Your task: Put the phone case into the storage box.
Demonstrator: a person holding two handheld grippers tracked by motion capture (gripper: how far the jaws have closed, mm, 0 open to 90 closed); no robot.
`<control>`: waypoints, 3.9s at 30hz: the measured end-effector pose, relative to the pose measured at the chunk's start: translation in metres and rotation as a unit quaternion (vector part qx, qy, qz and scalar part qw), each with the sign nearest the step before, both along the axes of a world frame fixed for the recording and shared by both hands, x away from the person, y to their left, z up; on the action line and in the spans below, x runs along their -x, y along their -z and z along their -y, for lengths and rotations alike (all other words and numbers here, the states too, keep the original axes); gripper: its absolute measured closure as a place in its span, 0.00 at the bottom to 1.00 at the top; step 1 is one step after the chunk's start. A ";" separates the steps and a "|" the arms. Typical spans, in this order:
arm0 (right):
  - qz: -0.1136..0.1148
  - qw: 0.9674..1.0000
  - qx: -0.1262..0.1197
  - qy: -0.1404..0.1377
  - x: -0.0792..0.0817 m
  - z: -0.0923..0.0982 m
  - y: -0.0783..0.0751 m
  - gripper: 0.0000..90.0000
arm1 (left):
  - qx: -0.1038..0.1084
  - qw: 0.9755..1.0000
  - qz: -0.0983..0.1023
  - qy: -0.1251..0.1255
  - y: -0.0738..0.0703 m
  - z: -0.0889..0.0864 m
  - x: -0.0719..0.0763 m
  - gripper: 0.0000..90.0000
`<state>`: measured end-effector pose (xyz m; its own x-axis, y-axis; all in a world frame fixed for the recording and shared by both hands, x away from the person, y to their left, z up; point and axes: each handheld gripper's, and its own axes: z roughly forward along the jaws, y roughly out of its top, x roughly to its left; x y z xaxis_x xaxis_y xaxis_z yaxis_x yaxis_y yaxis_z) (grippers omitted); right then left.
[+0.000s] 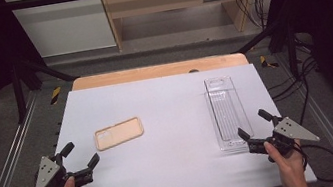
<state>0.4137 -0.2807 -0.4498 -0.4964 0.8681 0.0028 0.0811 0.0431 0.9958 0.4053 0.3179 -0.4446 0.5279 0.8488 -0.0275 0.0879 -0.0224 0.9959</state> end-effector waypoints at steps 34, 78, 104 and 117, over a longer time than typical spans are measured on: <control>-0.001 1.000 0.000 0.017 0.004 0.002 0.002 0.04 | -0.050 0.995 -0.076 0.029 -0.012 0.054 -0.032 0.02; -0.001 1.000 0.004 0.021 0.005 0.002 0.002 0.05 | -0.124 0.974 -0.183 0.051 -0.004 0.110 -0.108 0.03; -0.001 1.000 0.004 0.023 0.005 0.002 0.002 0.05 | -0.158 0.961 -0.226 0.008 0.001 0.098 -0.114 0.52; -0.001 1.000 0.000 0.026 0.006 0.004 0.002 0.05 | -0.177 0.945 -0.272 0.028 0.012 0.102 -0.120 0.99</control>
<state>0.4080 -0.2846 -0.4514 -0.4506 0.8927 0.0041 0.0847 0.0382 0.9957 0.5249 0.2162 -0.4564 0.5611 0.8273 -0.0276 0.5742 -0.3650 0.7329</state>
